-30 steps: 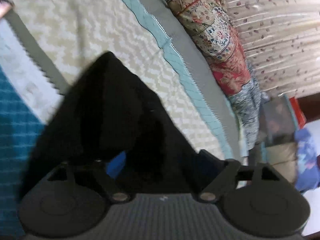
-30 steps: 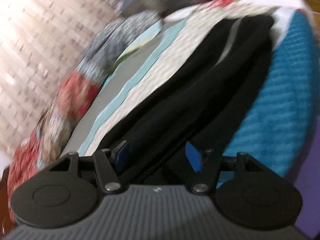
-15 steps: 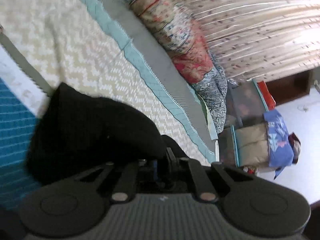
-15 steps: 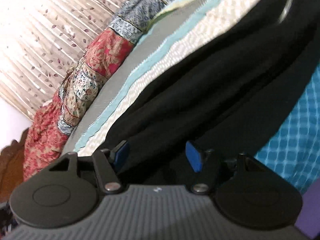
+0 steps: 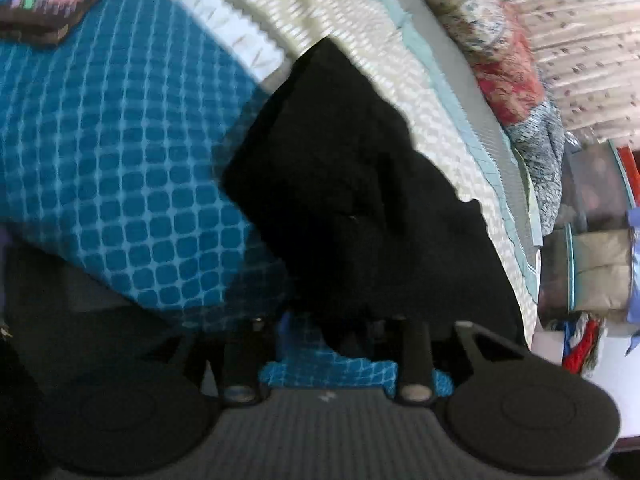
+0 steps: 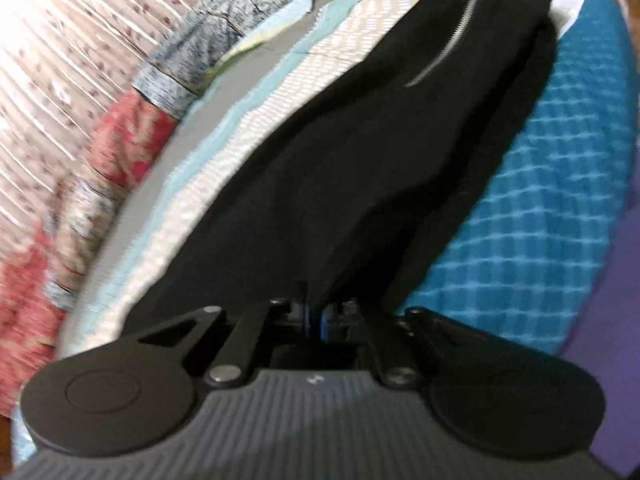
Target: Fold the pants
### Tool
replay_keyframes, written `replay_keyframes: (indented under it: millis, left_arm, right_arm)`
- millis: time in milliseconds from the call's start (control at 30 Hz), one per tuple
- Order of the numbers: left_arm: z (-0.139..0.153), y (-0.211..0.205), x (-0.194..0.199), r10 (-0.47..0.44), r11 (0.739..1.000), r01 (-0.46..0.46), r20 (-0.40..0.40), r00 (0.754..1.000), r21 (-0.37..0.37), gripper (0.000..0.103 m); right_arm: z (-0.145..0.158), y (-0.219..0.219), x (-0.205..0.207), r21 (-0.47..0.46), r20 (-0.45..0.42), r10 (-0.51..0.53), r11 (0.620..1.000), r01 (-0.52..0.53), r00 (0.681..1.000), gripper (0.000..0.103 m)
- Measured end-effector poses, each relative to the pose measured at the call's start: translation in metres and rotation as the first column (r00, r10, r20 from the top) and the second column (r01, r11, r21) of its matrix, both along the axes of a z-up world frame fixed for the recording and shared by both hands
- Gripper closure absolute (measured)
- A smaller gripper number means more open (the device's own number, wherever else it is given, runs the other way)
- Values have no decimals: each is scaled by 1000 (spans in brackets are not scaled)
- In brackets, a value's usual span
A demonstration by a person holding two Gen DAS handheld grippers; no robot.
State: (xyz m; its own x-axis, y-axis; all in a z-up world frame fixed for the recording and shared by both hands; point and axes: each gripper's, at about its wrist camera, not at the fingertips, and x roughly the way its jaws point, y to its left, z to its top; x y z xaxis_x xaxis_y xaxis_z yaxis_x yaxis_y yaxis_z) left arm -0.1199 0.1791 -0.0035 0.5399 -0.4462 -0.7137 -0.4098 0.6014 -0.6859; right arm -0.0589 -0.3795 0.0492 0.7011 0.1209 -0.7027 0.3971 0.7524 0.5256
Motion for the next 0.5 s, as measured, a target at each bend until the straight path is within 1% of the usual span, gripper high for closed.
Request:
replay_keyframes:
  millis: [33,67,100,133,167,200,233,267,300,333,367,433,467,500]
  left_arm:
    - [9,1,-3,-20,1000,20,28,999,6,69]
    - [21,3,-7,-40,999,39,71,997,6,65]
    - [34,5,-14,-59,998,59,135,989,4,61]
    - [45,9,-20,-67,998,66,194,979,9,53]
    - [56,14,-25,-62,998,57,252,966,26,46]
    - [67,22,-29,-45,998,28,305,951,60,43]
    - [74,29,-28,-28,995,-6,342,939,99,36]
    - [77,37,-24,-2,988,-54,356,934,147,23]
    - [76,45,-16,26,978,-95,346,938,183,20]
    - [71,52,-7,44,972,-117,328,944,206,17]
    - [64,58,5,51,969,-121,303,952,215,16]
    - [42,63,30,52,975,-100,236,970,199,12]
    - [33,63,42,42,980,-82,215,976,180,11]
    - [23,61,51,24,985,-57,201,979,160,12]
  right_arm:
    - [-1,0,-4,-7,-7,-2,1000,2,1000,91]
    - [-1,-4,-11,-1,-9,0,1000,0,1000,86]
    - [0,-5,-16,0,-11,2,1000,-2,1000,83]
    - [2,-9,-24,-9,-7,-2,1000,2,1000,79]
    - [5,-12,-34,-26,4,-8,1000,9,1000,75]
    - [9,-11,-37,-51,15,-20,998,20,1000,71]
    - [13,-11,-44,-84,25,-28,996,30,999,62]
    - [18,-9,-49,-116,38,-37,992,42,999,60]
    - [21,-6,-50,-130,53,-42,990,49,998,60]
    - [23,-4,-53,-134,71,-39,990,48,997,60]
    - [26,-1,-56,-135,90,-33,990,45,995,60]
    - [34,11,-52,-131,129,-2,991,19,992,60]
    - [38,19,-51,-131,152,37,991,-17,988,58]
    - [41,27,-50,-139,168,84,988,-61,982,55]
